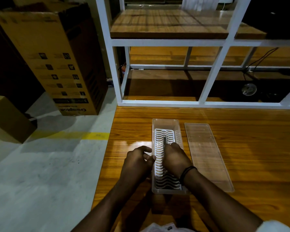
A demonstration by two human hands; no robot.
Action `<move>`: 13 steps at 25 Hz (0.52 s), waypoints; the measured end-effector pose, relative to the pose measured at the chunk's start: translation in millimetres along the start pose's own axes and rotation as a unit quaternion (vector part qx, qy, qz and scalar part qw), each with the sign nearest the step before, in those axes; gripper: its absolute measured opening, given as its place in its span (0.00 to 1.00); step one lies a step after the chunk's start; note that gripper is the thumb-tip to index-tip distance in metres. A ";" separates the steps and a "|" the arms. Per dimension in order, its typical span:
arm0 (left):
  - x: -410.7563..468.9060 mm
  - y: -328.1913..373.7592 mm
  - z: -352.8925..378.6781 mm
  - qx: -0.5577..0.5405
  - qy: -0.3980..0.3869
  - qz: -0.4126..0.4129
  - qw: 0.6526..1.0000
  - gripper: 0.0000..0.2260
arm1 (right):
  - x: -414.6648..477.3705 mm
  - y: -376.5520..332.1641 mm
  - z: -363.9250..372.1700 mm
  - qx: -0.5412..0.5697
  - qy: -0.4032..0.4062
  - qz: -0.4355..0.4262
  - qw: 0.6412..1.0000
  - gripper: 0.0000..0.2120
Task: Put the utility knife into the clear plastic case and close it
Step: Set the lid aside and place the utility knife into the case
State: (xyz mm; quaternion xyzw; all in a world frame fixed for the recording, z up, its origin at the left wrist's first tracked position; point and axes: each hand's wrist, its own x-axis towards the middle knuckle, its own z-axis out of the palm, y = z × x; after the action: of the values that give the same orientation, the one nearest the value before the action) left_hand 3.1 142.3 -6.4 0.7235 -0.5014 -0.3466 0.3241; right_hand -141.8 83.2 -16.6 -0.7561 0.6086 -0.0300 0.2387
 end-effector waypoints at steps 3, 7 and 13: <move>-0.3 0.3 0.1 0.002 0.004 0.001 1.000 0.09 | -2.9 -3.5 -5.0 -0.018 -0.010 0.007 1.000 0.13; -0.1 -0.5 2.3 -0.002 0.012 -0.005 1.000 0.08 | -9.0 -5.9 -8.5 -0.020 -0.012 0.009 1.000 0.13; -1.1 -2.7 3.1 -0.009 0.009 0.007 1.000 0.08 | -22.4 -2.0 -35.0 0.045 0.114 -0.072 0.990 0.12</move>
State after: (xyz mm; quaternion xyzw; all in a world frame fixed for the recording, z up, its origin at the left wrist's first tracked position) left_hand 1.6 143.7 -10.1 0.7200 -0.5003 -0.3422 0.3380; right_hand -157.5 93.0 20.6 -0.7779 0.5740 -0.1602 0.1992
